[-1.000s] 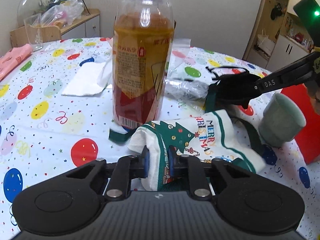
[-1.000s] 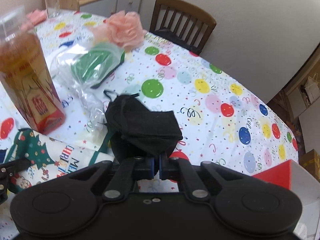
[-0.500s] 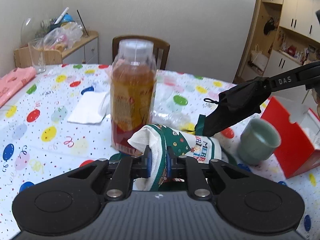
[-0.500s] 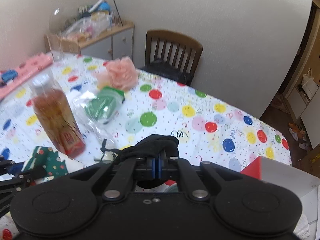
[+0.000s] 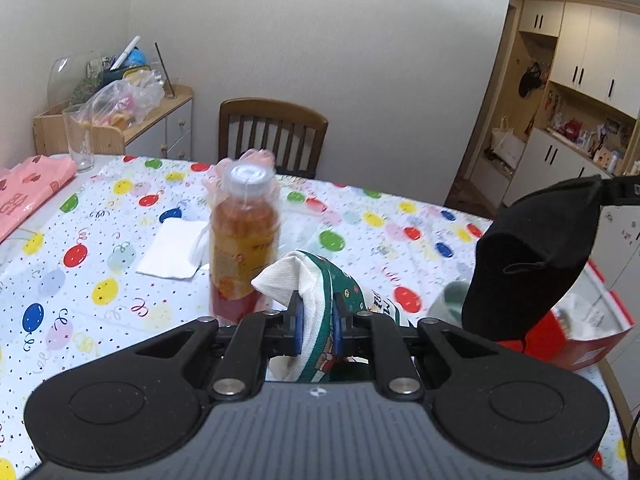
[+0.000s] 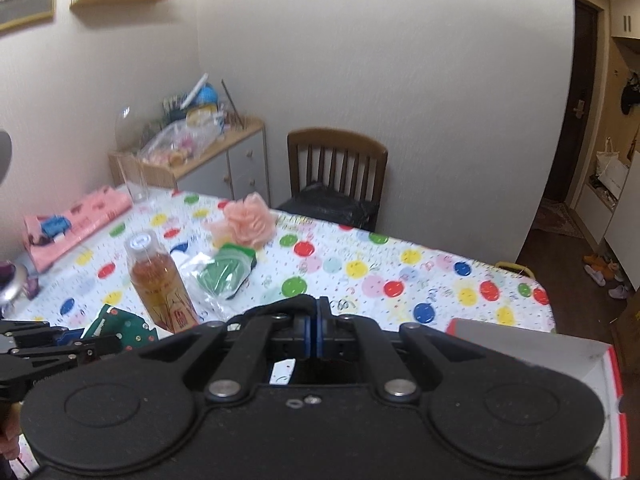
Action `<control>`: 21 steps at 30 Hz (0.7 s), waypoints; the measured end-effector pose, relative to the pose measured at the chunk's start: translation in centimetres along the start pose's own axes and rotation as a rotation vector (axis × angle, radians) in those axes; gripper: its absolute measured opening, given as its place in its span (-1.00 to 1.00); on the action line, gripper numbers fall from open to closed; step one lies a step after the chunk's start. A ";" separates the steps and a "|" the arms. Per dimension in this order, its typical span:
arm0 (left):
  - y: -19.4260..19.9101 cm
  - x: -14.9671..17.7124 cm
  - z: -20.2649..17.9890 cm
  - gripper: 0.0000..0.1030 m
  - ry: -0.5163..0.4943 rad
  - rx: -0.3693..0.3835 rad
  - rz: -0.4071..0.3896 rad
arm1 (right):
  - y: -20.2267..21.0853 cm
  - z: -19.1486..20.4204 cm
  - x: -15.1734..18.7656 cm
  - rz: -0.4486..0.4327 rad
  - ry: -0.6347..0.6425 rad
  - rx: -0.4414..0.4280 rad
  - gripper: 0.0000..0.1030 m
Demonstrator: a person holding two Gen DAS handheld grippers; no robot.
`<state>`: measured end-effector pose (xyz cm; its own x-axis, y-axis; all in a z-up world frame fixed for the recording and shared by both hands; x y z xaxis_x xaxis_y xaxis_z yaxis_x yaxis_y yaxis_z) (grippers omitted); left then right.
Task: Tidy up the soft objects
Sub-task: 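Lift and carry the cloth and mask over the shoebox with both grippers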
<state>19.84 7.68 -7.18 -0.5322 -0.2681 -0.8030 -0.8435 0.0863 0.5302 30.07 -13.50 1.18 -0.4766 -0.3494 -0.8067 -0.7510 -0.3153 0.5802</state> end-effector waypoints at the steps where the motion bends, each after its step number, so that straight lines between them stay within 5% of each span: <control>1: 0.2 -0.2 -0.3 -0.74 -0.003 0.004 -0.004 | 0.7 -0.6 0.0 -0.009 -0.008 -0.002 -0.97; 21: 3.5 -6.6 -11.7 -0.74 -0.070 0.083 -0.114 | 8.9 -14.8 0.4 -0.145 -0.140 0.032 -0.97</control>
<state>21.19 -1.47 3.14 -0.4343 -0.2135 -0.8751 -0.9001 0.1388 0.4129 29.93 -29.57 7.67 -0.4198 -0.1758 -0.8904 -0.8295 -0.3239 0.4550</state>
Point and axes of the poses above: each gripper's, at about its wrist camera, not at the fingertips, and y roughly against the way its jaws point, z to its left, x to its underside, the point moved 5 cm from there along -y, roughly the way its jaws point, and after that the axes turned 10 degrees about x, right-handed, at the moved point
